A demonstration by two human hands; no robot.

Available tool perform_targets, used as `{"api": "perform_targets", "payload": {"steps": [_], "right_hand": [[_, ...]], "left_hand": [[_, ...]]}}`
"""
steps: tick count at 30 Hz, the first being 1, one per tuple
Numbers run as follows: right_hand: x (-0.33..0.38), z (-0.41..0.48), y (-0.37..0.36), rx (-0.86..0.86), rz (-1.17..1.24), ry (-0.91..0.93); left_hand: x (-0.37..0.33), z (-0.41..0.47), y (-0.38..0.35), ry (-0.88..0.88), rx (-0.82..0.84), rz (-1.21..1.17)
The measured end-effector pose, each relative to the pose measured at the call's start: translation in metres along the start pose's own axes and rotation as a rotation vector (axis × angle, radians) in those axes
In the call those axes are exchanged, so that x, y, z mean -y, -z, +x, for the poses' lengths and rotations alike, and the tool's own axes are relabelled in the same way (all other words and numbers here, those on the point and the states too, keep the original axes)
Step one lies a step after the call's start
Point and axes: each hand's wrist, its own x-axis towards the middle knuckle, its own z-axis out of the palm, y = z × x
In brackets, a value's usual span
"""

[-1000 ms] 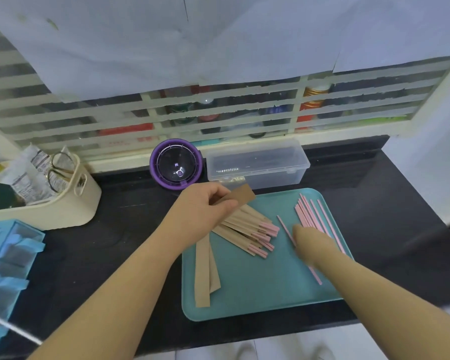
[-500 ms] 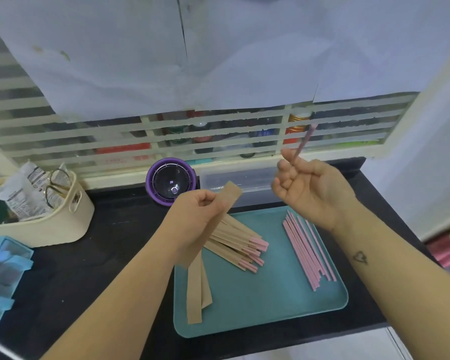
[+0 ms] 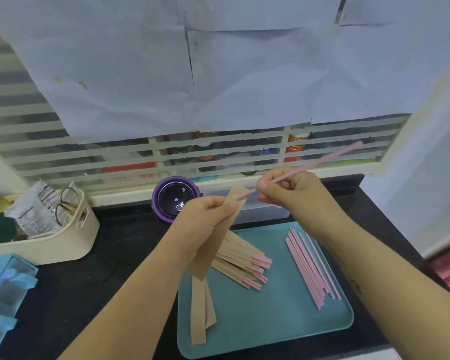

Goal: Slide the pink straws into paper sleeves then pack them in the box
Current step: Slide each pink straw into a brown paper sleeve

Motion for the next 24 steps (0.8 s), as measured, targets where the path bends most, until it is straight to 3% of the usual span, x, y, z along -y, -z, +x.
{"api": "perform_targets", "payload": {"steps": [11,17,24], "right_hand": [[-0.004,0.004,-0.007,-0.015,0.081,-0.015],[-0.002,0.004,-0.011,0.018,0.271,-0.061],[-0.001,0.003,-0.011,0.018,0.21,-0.005]], "left_hand": [[-0.009,-0.001,0.001,-0.023,0.037,-0.082],[-0.009,0.001,-0.002,-0.024,0.054,-0.117],[-0.008,0.004,-0.004,-0.036,0.055,-0.14]]}}
